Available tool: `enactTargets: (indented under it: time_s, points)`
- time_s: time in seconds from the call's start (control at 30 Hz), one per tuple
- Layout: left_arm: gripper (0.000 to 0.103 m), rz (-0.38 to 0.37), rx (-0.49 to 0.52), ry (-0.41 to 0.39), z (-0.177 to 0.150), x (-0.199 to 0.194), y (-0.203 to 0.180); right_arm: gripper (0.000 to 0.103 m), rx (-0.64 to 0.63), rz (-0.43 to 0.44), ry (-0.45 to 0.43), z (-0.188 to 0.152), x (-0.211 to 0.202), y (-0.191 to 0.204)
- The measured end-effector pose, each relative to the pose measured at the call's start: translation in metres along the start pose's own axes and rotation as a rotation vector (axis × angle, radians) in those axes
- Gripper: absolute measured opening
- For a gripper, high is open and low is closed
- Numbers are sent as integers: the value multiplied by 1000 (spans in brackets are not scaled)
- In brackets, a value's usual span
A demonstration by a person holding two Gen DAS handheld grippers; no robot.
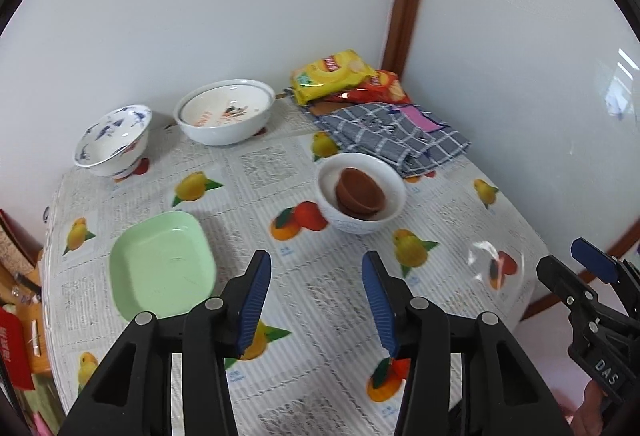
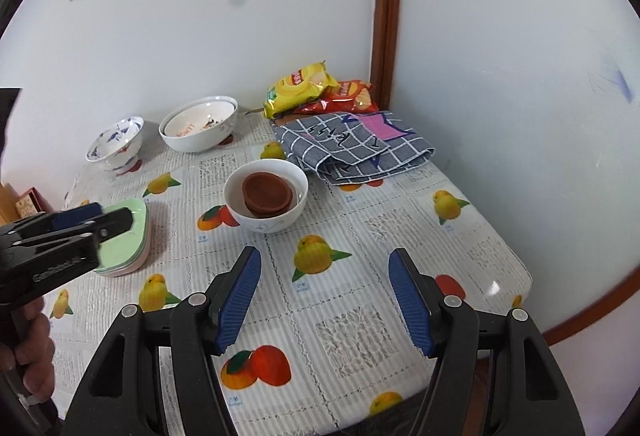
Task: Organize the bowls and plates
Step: 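Withdraw both tools from the white bowl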
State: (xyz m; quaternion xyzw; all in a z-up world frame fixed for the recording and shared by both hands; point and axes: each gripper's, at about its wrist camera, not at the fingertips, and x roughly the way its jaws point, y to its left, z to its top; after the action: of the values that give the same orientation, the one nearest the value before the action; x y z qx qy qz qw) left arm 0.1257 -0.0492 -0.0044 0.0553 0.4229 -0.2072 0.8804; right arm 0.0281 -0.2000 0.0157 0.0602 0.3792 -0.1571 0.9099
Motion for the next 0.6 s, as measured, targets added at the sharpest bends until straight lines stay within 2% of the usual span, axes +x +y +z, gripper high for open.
enactTargets:
  time_s: [0.2,0.33,0.6]
  points:
    - [45,-25,12,-19,-6,-6,-20,66,-2,18,-7,-6,-12,-17]
    - [45,-28,-18,-13,-7,-6,-21,66,-30,35,-2,-3,-8,-21]
    - [45,18,-54,-14,2,-5,-21,66,-58,104,-2,7,2,-28]
